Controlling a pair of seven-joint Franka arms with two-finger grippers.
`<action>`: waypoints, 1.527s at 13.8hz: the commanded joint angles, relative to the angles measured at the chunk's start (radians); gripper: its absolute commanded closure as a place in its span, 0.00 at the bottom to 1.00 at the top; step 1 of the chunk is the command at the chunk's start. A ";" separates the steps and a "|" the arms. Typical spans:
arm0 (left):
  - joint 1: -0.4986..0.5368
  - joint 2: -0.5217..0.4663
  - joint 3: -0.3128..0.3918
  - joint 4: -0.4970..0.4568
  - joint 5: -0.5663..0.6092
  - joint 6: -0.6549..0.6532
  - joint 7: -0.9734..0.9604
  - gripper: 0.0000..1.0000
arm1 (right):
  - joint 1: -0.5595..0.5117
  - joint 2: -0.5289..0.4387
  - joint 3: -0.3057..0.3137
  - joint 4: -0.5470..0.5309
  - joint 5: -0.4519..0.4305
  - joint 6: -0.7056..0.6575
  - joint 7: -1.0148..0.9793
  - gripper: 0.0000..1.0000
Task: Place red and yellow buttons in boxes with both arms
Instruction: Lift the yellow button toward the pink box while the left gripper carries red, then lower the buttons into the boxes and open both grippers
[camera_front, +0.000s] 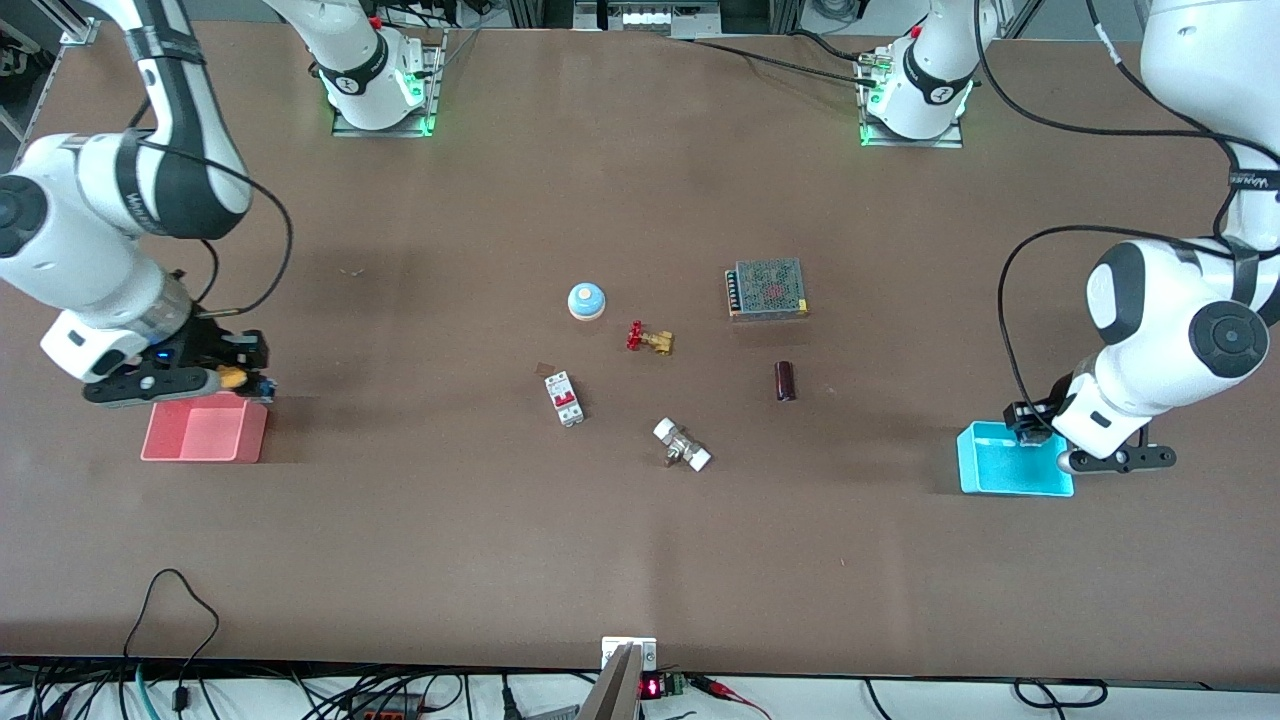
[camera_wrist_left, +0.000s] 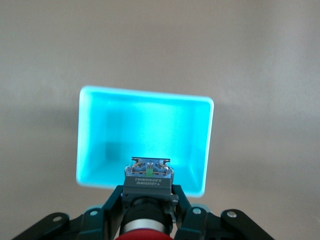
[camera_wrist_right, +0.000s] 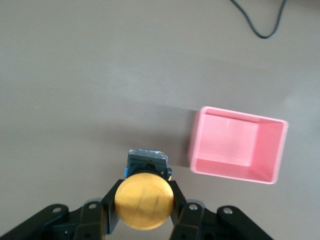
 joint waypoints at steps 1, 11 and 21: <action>0.021 0.054 -0.009 0.063 0.020 0.029 0.066 0.83 | -0.015 0.015 -0.054 0.022 0.004 0.009 -0.119 0.59; 0.038 0.154 -0.009 0.068 0.014 0.039 0.062 0.83 | -0.027 0.199 -0.126 0.050 0.019 0.239 -0.131 0.59; 0.038 0.200 -0.009 0.100 0.013 0.040 0.057 0.72 | -0.059 0.293 -0.125 0.051 0.068 0.330 -0.134 0.59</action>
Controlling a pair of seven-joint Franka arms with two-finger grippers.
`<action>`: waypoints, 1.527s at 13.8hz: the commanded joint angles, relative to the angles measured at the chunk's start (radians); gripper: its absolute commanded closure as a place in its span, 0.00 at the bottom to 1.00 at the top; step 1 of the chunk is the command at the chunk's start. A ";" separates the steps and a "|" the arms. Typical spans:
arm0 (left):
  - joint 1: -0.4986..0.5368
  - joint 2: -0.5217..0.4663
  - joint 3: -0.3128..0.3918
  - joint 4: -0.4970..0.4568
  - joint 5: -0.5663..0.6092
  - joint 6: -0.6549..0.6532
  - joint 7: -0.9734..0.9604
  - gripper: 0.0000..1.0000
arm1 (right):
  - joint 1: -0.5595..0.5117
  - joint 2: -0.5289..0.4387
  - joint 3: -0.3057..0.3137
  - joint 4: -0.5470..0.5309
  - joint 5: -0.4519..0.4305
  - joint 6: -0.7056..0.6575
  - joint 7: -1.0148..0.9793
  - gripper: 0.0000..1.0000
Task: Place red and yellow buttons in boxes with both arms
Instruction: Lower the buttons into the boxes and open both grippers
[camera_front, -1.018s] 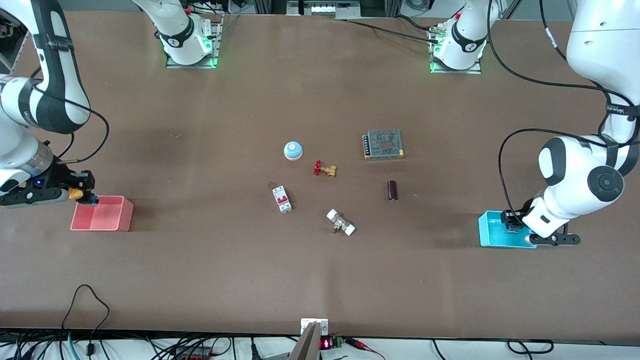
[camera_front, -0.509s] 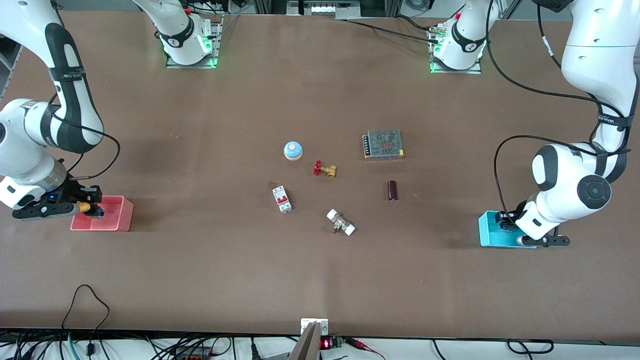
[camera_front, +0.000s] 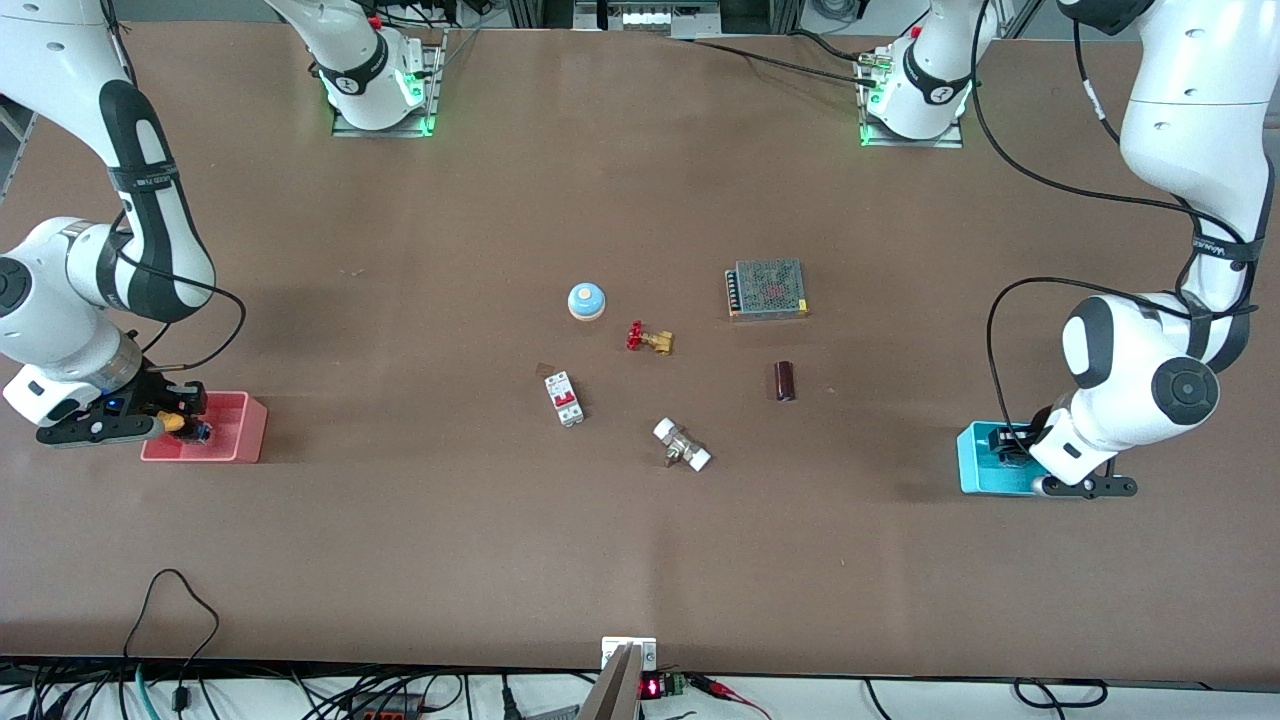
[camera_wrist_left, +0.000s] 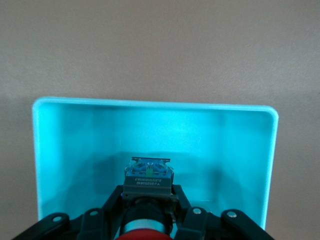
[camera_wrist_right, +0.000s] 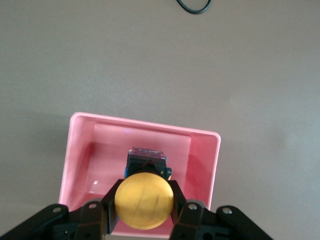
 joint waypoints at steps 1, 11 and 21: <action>0.009 0.017 -0.009 0.027 0.014 -0.003 0.005 0.59 | -0.005 0.021 0.004 0.021 0.062 0.004 -0.023 0.59; 0.011 -0.021 -0.009 0.024 0.011 0.012 0.011 0.00 | -0.003 0.053 0.009 0.011 0.080 0.004 -0.031 0.57; -0.049 -0.384 -0.003 -0.016 0.008 -0.230 -0.047 0.00 | -0.002 0.056 0.010 0.012 0.080 0.004 -0.029 0.18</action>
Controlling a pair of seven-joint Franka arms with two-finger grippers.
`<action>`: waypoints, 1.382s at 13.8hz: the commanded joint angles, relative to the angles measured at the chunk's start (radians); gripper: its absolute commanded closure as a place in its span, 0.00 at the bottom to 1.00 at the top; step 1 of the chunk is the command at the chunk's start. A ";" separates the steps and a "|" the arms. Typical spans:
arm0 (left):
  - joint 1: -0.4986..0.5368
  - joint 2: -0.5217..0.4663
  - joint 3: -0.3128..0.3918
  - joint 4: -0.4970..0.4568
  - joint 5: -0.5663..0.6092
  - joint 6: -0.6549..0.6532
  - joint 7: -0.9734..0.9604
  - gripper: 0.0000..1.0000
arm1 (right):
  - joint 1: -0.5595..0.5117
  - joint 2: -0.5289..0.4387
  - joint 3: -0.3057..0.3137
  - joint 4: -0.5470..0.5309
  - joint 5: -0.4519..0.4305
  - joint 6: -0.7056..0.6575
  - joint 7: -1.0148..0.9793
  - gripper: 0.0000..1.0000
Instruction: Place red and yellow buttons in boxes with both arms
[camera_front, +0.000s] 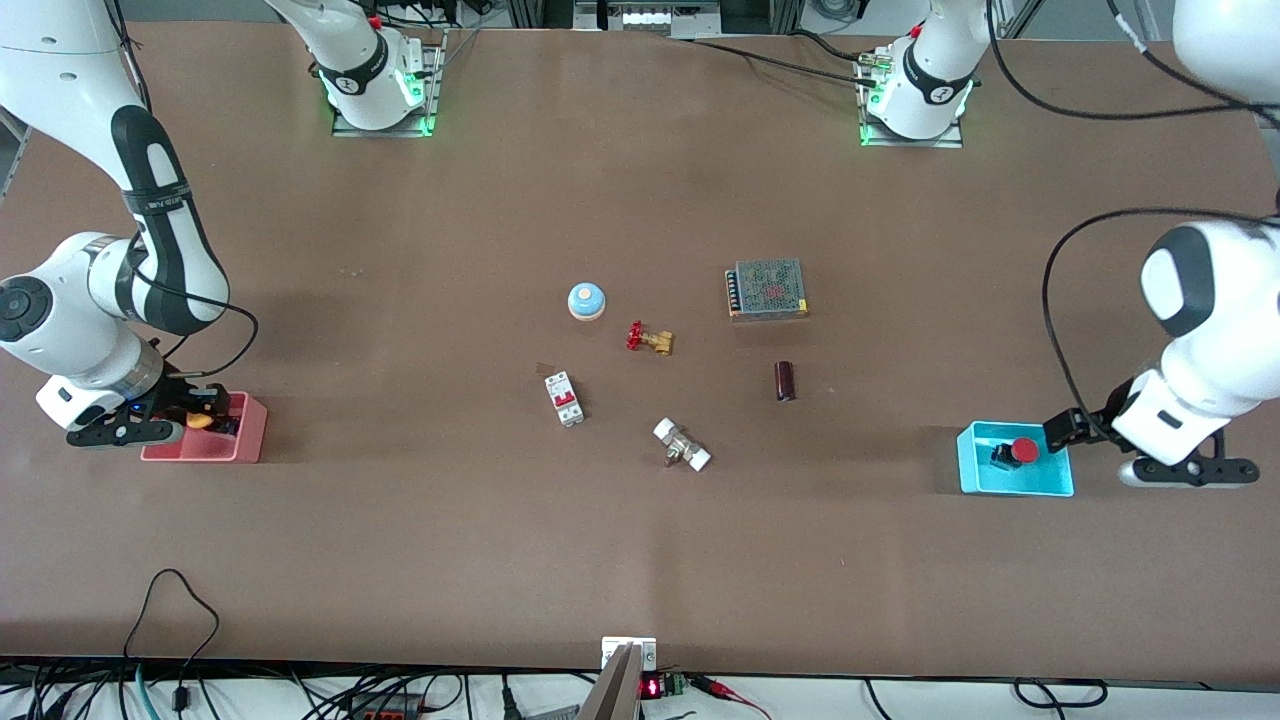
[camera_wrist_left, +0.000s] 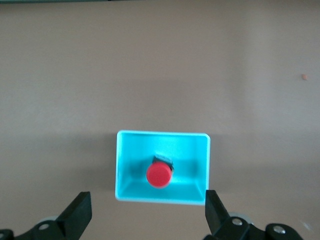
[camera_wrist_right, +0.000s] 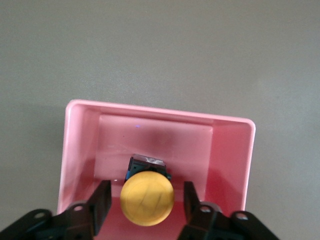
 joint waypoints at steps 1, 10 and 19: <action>-0.033 -0.134 0.007 -0.046 0.008 -0.112 -0.057 0.00 | -0.003 0.004 0.007 0.010 0.027 0.003 -0.026 0.14; -0.026 -0.369 -0.002 -0.026 -0.039 -0.423 -0.140 0.00 | 0.010 -0.189 0.010 0.018 0.028 -0.206 -0.106 0.00; 0.011 -0.361 0.008 0.020 -0.096 -0.452 -0.113 0.00 | 0.140 -0.498 0.151 0.218 -0.010 -0.874 0.300 0.00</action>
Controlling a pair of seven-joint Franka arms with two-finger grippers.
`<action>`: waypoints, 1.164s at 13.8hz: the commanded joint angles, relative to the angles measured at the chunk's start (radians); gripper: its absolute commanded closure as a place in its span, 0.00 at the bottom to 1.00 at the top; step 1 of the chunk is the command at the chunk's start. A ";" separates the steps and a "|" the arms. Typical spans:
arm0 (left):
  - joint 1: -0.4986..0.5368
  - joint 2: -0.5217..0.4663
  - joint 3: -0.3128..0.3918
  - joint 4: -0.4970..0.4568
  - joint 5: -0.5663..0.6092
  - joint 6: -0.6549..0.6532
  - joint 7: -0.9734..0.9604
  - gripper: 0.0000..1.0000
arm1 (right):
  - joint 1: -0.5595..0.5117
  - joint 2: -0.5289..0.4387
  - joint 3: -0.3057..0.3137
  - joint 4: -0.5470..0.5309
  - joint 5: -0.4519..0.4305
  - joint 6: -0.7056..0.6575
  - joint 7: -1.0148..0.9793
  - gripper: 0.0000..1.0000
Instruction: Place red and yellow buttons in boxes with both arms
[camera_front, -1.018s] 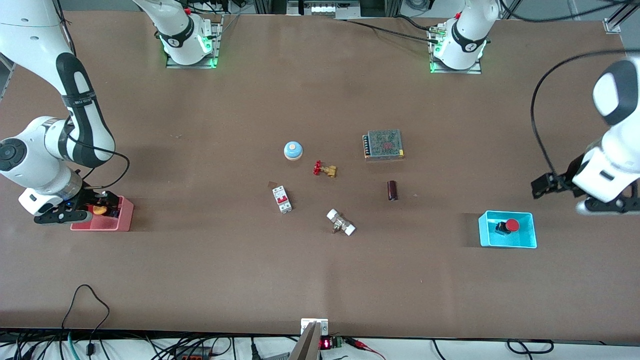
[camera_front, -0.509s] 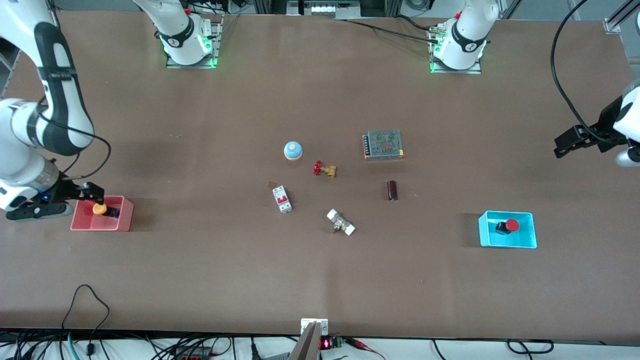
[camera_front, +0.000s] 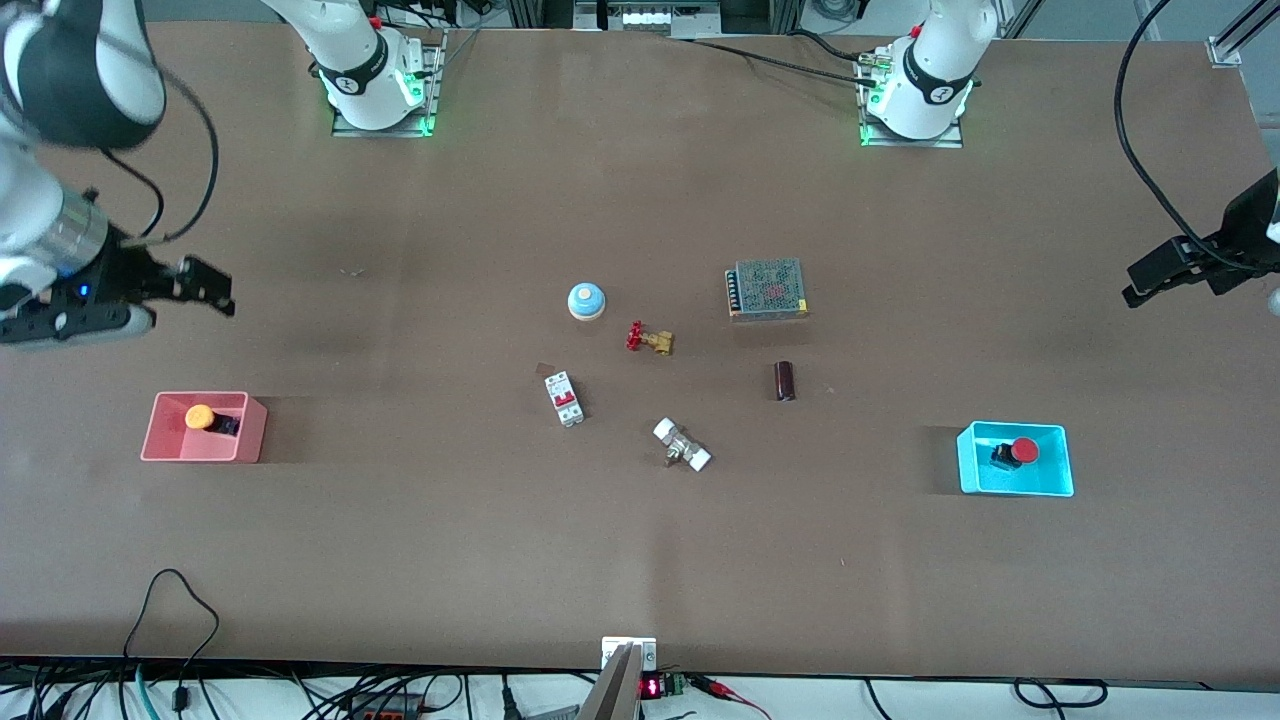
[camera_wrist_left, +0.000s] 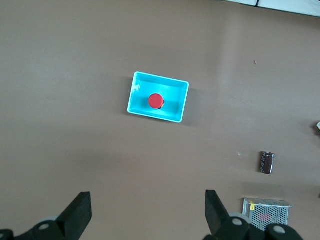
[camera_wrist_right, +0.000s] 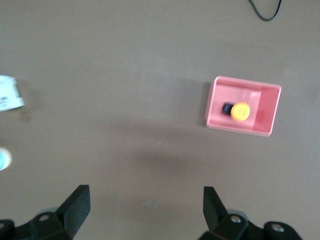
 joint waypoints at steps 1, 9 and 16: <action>0.006 0.002 -0.010 0.015 -0.008 -0.028 0.020 0.00 | -0.014 0.025 0.028 0.099 -0.002 -0.096 0.077 0.00; 0.004 -0.002 -0.018 0.050 -0.008 -0.139 0.058 0.00 | -0.021 0.029 0.039 0.105 -0.007 -0.106 0.108 0.00; -0.001 0.001 -0.007 0.044 -0.021 -0.105 0.055 0.00 | -0.050 0.019 0.039 0.093 -0.007 -0.120 0.097 0.00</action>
